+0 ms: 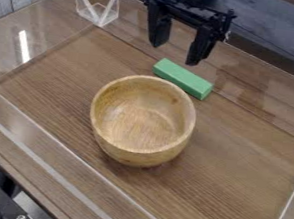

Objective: Put green object into wooden bowl

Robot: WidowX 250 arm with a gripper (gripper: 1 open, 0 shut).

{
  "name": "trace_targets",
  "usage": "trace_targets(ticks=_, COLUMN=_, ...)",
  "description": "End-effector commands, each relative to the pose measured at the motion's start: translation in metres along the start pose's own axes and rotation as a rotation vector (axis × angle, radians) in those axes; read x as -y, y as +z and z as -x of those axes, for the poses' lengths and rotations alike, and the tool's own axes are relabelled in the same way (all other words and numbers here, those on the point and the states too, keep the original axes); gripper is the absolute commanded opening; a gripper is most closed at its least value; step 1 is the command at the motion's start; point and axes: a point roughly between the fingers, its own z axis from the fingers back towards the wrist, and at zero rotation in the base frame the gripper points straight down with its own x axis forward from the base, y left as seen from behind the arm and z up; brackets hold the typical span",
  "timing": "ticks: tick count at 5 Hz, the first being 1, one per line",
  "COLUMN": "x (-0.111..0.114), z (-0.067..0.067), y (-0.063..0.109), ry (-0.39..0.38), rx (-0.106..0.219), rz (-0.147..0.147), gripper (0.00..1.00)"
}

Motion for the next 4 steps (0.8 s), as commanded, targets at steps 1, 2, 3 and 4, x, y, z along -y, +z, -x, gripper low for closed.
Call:
trace_targets(ticks=1, x=-0.001, z=0.004, y=0.001, ry=0.067, rx=-0.011, rz=0.012, gripper=1.00)
trace_targets(ticks=2, x=-0.003, z=0.008, y=0.003, ry=0.165, rx=-0.015, rz=0.031, gripper=1.00)
trace_targets(ticks=3, x=-0.006, z=0.008, y=-0.005, ry=0.393, rx=-0.005, rz=0.081, gripper=1.00)
trace_targets(ticks=4, x=-0.008, z=0.005, y=-0.014, ry=0.638, rx=0.023, rz=0.142, gripper=1.00)
